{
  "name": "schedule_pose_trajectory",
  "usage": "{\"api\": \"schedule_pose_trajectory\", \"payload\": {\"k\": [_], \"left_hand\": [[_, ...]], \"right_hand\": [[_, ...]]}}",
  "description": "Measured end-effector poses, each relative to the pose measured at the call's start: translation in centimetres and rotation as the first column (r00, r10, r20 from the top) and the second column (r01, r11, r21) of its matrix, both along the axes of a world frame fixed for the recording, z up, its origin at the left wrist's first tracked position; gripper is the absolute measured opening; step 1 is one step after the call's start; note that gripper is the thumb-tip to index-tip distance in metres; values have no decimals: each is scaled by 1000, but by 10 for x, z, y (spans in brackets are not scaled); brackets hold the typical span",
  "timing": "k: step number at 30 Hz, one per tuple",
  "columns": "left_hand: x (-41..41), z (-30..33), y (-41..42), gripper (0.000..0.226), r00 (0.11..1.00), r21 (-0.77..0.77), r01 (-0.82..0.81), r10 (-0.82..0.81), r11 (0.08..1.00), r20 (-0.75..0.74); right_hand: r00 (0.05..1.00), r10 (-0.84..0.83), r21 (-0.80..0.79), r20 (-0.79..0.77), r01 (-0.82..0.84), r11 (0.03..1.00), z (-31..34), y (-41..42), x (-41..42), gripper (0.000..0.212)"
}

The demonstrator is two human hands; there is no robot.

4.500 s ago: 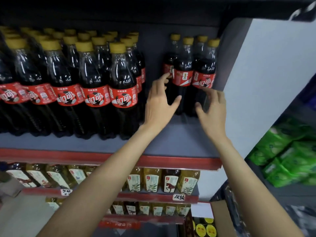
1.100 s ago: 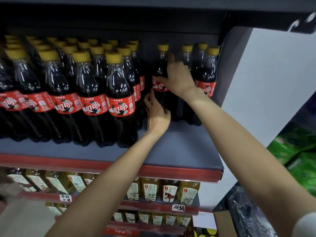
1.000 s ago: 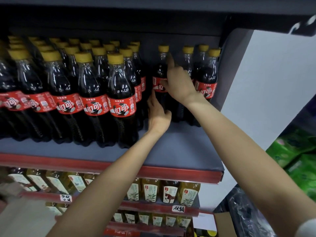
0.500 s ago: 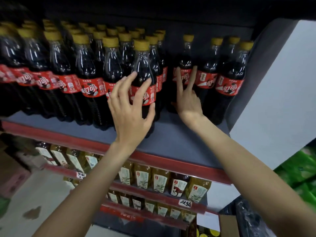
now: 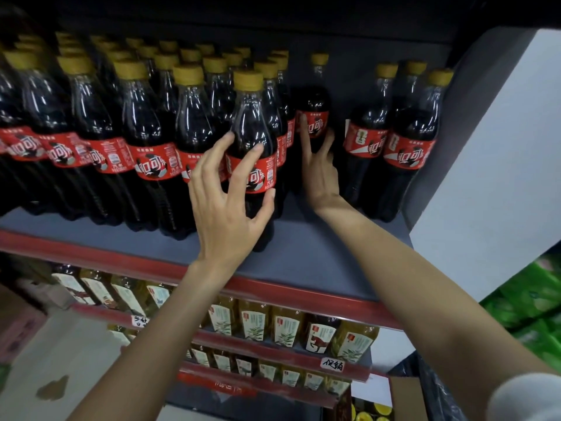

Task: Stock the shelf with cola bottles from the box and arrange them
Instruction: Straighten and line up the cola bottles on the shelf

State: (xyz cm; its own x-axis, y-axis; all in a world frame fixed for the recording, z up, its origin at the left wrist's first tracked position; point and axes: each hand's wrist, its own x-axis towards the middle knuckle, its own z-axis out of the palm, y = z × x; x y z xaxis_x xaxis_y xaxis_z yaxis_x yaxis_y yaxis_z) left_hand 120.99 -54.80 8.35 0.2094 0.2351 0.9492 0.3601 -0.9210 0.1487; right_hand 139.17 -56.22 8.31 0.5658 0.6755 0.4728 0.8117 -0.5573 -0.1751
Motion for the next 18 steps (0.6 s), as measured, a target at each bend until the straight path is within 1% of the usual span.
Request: {"api": "schedule_pose_trajectory", "payload": {"k": [3,5,7,9,10,11,12,13,14,16,17,18], "left_hand": [[0,0,1,51,1000,5,12,-12,1000,-9],[0,-1,0,50,1000,5,13,-13,1000,-12],[0,-1,-2,48,1000,7,19,-19,1000,21],[2,2,-11,42,992,48,78,-82,996,97],[5,4,-19,39,980,73,151,-159,986,120],[11,6,-29,37,957,73,256,-264,964,119],[19,8,-38,35,924,28,370,-370,929,97],[31,10,-46,36,888,-63,459,-455,886,73],[46,14,-50,40,858,-196,511,-509,837,61],[81,20,-48,50,829,-494,520,-552,697,94],[100,21,-43,55,821,-612,505,-557,608,125],[117,24,-37,60,819,-695,483,-555,533,144]], "right_hand": [[1000,-8,-10,26,8,1000,-1,2,2,81],[1000,20,-7,3,-20,1000,3,-4,-3,81],[998,66,28,-17,-65,997,10,-19,-9,81],[988,151,147,-16,-147,978,13,-46,-13,75],[982,188,238,27,-189,953,13,-62,-14,68],[977,199,333,74,-212,919,12,-78,-14,60],[979,186,412,89,-206,888,10,-92,-11,52],[984,168,467,56,-174,867,7,-104,-7,48],[987,159,498,-13,-131,857,5,-112,-3,46],[970,174,486,-167,-73,871,-1,-121,3,52],[954,193,454,-231,-69,888,-4,-123,4,58],[934,208,417,-289,-73,906,-5,-124,4,64]]}}
